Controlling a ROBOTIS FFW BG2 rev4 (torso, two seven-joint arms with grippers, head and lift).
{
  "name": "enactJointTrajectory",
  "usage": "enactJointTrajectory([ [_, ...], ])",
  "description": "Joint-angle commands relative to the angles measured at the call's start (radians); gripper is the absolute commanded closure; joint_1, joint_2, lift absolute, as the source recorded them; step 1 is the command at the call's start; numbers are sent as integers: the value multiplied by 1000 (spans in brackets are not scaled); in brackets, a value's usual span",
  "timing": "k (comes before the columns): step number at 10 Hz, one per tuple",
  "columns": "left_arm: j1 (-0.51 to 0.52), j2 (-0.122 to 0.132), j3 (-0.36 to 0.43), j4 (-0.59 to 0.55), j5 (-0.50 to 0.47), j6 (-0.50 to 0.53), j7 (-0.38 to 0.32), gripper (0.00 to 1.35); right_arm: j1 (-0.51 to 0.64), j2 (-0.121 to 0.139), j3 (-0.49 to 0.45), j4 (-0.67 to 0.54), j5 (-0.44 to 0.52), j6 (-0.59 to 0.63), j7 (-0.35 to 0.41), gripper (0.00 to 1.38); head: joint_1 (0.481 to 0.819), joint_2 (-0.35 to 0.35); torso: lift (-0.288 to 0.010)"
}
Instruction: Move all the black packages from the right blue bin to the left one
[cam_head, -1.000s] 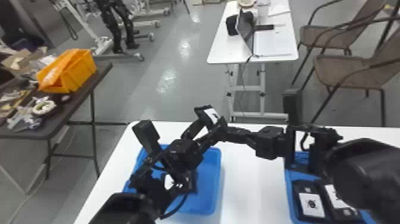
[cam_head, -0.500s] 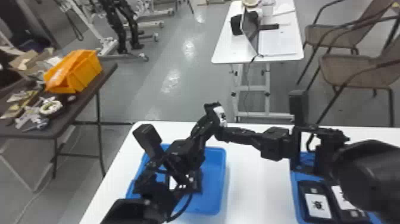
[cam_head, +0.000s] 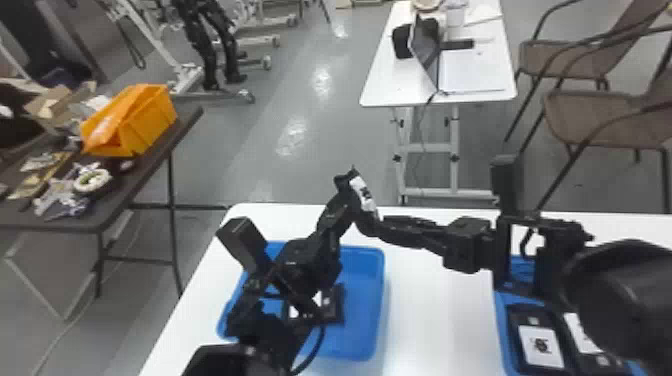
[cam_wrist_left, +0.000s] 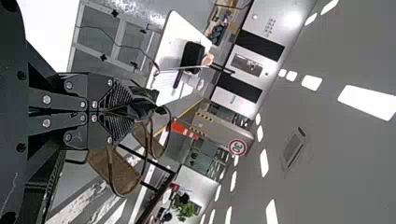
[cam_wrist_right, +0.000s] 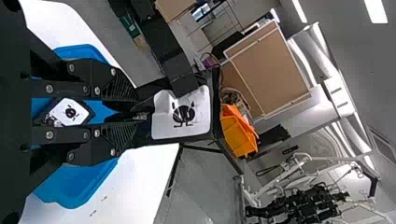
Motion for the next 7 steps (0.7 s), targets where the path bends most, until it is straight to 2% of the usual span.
enactJointTrajectory([
  [1, 16, -1, 10, -1, -11, -35, 8, 1216, 19, 0, -21, -24, 34, -11, 0, 68, 695, 294, -41],
  [2, 26, -1, 22, -4, -46, -61, 14, 1216, 65, 8, -82, -72, 92, -23, -12, 59, 695, 299, -41],
  [3, 42, -1, 36, -7, -89, -87, 30, 1216, 134, 23, -159, -142, 166, -45, -51, 157, 695, 297, -41],
  [4, 65, -9, 67, -7, -178, -121, 37, 1216, 209, 42, -229, -210, 230, -78, -87, 213, 695, 287, -41],
  [5, 90, -18, 97, -6, -270, -118, 36, 1216, 285, 65, -294, -265, 285, -118, -127, 233, 695, 269, -41],
  [7, 141, -18, 123, 13, -357, -101, 30, 1216, 422, 107, -395, -337, 356, -204, -189, 239, 695, 234, -41],
])
